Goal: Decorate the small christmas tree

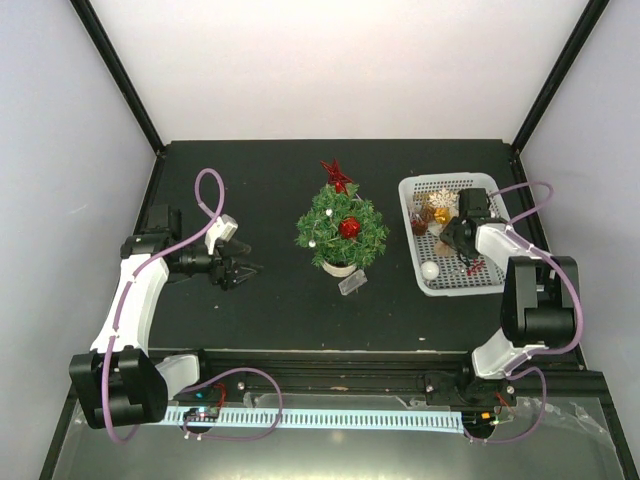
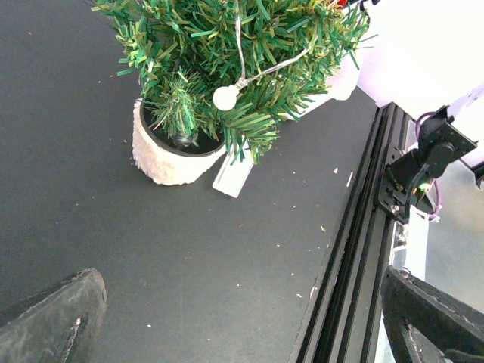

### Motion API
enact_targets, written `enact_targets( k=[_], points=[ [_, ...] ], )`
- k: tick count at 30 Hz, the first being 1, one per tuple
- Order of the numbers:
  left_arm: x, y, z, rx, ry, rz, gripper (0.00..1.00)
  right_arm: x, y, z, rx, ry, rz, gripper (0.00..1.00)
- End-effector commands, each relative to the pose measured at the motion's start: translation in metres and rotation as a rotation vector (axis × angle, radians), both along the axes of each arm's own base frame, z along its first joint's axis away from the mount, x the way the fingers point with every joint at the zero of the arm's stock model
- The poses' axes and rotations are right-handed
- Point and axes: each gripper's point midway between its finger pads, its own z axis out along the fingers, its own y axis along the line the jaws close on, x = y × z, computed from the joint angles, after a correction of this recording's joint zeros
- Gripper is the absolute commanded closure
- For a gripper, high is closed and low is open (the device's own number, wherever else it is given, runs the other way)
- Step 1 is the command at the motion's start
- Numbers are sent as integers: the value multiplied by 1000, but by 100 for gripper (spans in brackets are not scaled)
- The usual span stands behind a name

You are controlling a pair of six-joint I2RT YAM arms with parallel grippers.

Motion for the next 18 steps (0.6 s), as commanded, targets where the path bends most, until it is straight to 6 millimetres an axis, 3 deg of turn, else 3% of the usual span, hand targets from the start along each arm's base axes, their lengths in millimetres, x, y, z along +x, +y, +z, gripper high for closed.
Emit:
enact_targets(
  k=[1,11,18],
  points=[
    [0,-2,14,-23,-40,-20,1,16,-1,-3,33,-53,0,55],
    [1,-1,14,-22,-37,-18,1,26,5,-13,62,-51,39,60],
    [2,-1,13,-21,-32,-16,1,24,5,-13,55,-58,53,87]
  ],
)
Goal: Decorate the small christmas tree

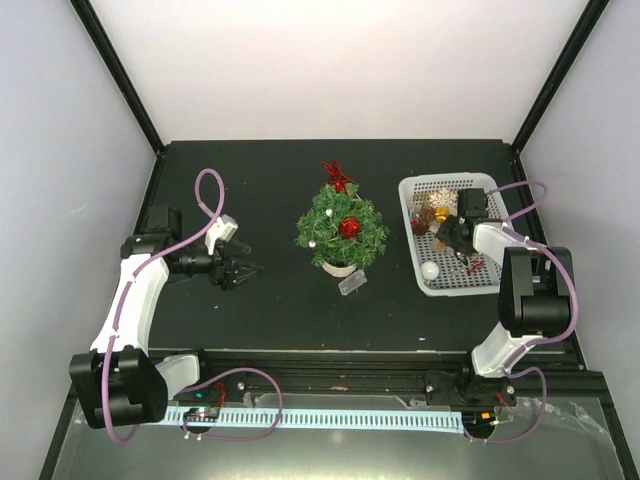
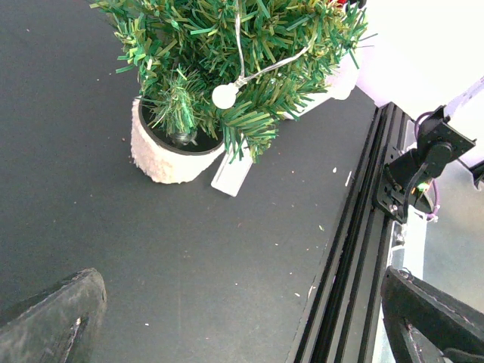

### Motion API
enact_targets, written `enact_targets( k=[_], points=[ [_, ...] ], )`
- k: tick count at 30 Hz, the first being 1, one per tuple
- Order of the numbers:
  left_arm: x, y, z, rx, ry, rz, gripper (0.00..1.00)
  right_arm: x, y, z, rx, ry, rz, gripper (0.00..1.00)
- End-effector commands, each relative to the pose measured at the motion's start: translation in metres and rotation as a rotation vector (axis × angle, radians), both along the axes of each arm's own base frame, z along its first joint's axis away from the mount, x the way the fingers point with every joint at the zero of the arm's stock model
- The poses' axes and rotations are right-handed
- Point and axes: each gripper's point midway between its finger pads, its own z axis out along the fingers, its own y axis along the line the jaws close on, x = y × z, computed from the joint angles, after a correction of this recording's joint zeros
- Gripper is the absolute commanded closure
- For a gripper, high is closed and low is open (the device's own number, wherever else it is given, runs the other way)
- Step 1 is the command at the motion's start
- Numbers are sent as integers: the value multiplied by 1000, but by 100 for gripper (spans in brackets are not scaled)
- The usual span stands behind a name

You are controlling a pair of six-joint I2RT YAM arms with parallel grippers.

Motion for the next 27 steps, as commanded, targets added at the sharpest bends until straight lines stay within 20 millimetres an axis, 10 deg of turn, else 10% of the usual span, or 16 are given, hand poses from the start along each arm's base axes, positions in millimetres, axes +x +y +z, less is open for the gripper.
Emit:
enact_targets(
  k=[1,17,27],
  points=[
    [3,-1,14,-20,-39,-17,1,4,-2,5,-9,-33,9,90],
    [3,-1,13,-15,-41,-13,1,-3,-4,47,-29,-132,19,99],
    [2,0,15,-11,-48,-10,1,0,4,10,10,-15,53,68]
  ],
)
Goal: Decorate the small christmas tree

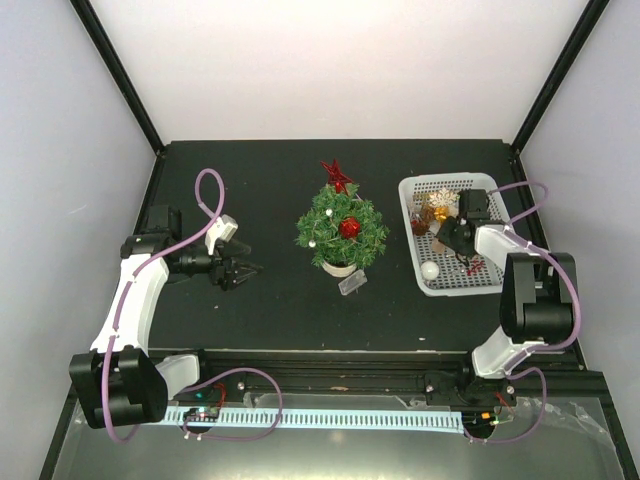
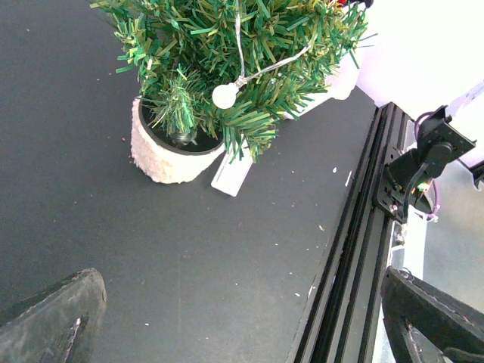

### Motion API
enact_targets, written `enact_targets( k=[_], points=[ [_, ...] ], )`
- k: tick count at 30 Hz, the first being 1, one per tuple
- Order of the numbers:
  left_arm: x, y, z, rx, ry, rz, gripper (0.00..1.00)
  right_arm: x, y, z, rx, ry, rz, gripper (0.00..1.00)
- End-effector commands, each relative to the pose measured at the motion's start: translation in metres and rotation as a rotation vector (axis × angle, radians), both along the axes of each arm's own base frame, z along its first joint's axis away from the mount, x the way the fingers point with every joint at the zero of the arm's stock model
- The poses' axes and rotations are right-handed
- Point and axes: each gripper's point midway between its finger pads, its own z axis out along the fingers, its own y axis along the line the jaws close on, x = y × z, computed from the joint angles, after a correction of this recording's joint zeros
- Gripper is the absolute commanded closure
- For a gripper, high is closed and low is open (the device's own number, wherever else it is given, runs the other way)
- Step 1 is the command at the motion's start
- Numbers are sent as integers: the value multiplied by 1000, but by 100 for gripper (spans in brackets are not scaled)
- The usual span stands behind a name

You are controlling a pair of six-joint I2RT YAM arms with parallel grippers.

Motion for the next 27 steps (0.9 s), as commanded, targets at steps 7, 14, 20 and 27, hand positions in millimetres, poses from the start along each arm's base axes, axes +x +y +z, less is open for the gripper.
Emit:
enact_targets(
  k=[7,14,20,27],
  points=[
    [3,0,14,-11,-43,-11,1,9,2,-16,11,22,21,75],
    [3,0,14,-11,-43,-11,1,5,-1,-10,-4,2,12,99],
    [3,0,14,-12,-43,-13,1,-3,-6,30,-35,-82,-2,99],
    [1,0,16,-10,-54,-12,1,-7,-6,56,-46,-122,19,99]
  ],
)
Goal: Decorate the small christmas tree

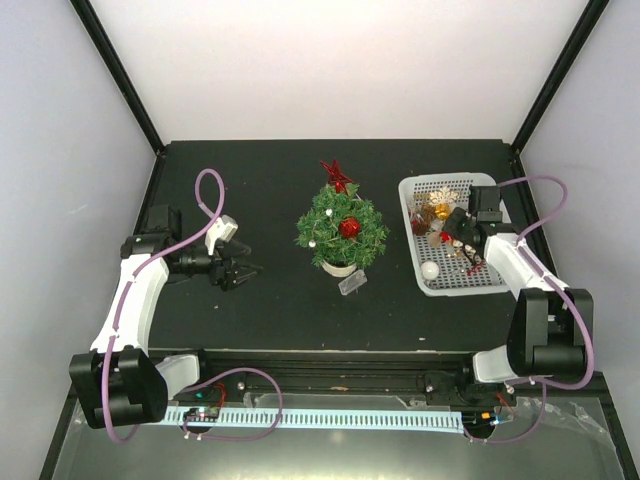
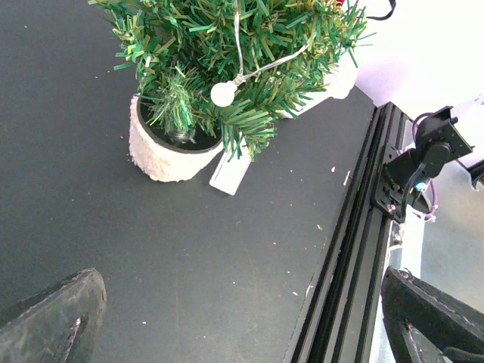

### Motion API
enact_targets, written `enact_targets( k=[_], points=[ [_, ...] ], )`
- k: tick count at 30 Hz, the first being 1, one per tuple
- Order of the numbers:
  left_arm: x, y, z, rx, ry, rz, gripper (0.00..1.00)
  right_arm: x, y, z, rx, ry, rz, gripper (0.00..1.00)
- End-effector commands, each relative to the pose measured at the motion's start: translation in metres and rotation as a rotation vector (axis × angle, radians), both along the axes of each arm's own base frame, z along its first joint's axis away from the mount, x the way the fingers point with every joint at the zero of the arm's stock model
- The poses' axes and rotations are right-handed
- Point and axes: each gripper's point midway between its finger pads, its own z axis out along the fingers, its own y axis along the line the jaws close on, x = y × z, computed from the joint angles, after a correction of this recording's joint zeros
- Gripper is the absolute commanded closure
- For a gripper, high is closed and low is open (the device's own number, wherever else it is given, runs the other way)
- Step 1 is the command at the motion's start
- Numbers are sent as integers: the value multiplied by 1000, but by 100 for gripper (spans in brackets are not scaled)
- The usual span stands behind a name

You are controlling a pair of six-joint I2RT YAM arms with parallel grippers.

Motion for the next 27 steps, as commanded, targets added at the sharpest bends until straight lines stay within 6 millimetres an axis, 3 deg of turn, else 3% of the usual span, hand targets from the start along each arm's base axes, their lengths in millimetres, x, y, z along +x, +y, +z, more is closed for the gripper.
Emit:
enact_targets(
  k=[1,4,8,18,27],
  points=[
    [2,0,17,-8,-64,-12,1,-2,-3,-2,-22,21,14,99],
    [2,0,16,-9,-65,-12,1,2,-2,-21,-11,101,13,86],
    [2,0,16,-9,-62,-11,1,11,-6,-32,-16,114,-22,68],
    [2,0,16,-12,-58,-15,1,41,-15,-37,-40,140,-46,63],
    [2,-1,16,-11,-62,-16,1,32,-17,-61,-51,190,-50,62]
  ],
)
